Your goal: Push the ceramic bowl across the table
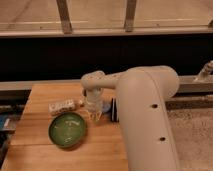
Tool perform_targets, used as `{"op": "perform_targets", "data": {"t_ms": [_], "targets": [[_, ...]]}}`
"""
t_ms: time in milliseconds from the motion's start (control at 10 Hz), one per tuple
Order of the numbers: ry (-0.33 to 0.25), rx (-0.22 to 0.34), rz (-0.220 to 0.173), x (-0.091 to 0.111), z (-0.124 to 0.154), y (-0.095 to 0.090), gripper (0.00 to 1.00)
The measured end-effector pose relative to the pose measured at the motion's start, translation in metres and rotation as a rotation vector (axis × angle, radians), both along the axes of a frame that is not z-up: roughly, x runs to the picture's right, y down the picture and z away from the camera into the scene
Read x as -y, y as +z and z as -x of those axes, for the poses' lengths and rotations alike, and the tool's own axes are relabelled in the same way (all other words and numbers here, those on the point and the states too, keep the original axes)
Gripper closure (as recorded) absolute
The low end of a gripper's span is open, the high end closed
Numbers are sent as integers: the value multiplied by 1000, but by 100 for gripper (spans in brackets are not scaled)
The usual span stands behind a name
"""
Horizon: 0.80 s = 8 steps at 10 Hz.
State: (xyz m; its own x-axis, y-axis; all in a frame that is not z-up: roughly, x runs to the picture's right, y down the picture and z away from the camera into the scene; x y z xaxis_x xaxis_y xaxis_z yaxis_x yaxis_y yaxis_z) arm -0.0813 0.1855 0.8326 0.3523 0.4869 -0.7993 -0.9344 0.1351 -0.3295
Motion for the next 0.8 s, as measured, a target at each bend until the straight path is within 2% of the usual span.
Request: {"op": "perform_targets", "data": {"t_ms": [400, 600, 800], "targets": [[-52, 134, 13, -10, 65, -7, 100], [-80, 213, 11, -16, 97, -16, 100], [-101, 259, 4, -15, 114, -22, 100]]}}
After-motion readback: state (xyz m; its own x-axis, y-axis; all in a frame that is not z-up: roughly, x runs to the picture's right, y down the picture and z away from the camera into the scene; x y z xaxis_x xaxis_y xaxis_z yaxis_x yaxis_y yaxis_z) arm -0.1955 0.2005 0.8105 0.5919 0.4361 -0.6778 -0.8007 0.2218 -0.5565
